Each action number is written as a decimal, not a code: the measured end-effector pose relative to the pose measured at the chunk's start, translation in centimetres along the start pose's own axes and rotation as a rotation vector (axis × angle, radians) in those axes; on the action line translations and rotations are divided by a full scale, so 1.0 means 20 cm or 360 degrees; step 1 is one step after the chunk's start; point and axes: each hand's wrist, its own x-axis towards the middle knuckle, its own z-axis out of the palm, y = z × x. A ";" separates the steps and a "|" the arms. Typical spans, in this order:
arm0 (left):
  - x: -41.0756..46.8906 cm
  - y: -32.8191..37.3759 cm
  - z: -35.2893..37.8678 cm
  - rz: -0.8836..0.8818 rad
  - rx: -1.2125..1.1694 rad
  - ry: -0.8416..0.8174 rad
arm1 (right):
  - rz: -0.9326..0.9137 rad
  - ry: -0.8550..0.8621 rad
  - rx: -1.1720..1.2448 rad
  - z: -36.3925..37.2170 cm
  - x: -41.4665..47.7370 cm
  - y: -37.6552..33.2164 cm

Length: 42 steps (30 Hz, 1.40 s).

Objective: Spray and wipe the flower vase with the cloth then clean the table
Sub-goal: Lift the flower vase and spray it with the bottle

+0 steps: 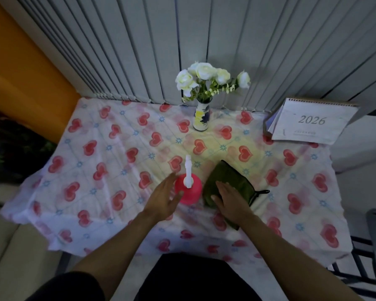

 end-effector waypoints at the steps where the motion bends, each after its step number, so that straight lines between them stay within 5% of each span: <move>1: 0.00 -0.02 -0.02 -0.0047 0.0033 -0.0003 | -0.0038 0.0051 0.0029 -0.02 0.02 -0.04; 11: 0.43 0.02 -0.22 -0.0285 0.0111 0.0012 | -0.0475 0.0333 0.0725 -0.14 0.15 -0.47; 21: 1.19 0.22 -0.26 -0.0279 0.0034 -0.0090 | -0.0344 0.0447 0.0920 -0.08 0.23 -0.52; 25: 1.40 0.30 -0.21 -0.0328 -0.0266 -0.0114 | -0.0251 0.0338 0.1110 -0.06 0.25 -0.53; 30: 1.52 0.31 -0.18 -0.0421 -0.0564 -0.0073 | -0.0200 0.0249 0.1164 -0.09 0.24 -0.55; 42: 1.48 0.34 -0.26 -0.0303 -0.0652 0.0173 | -0.0378 0.0608 0.1039 -0.09 0.27 -0.57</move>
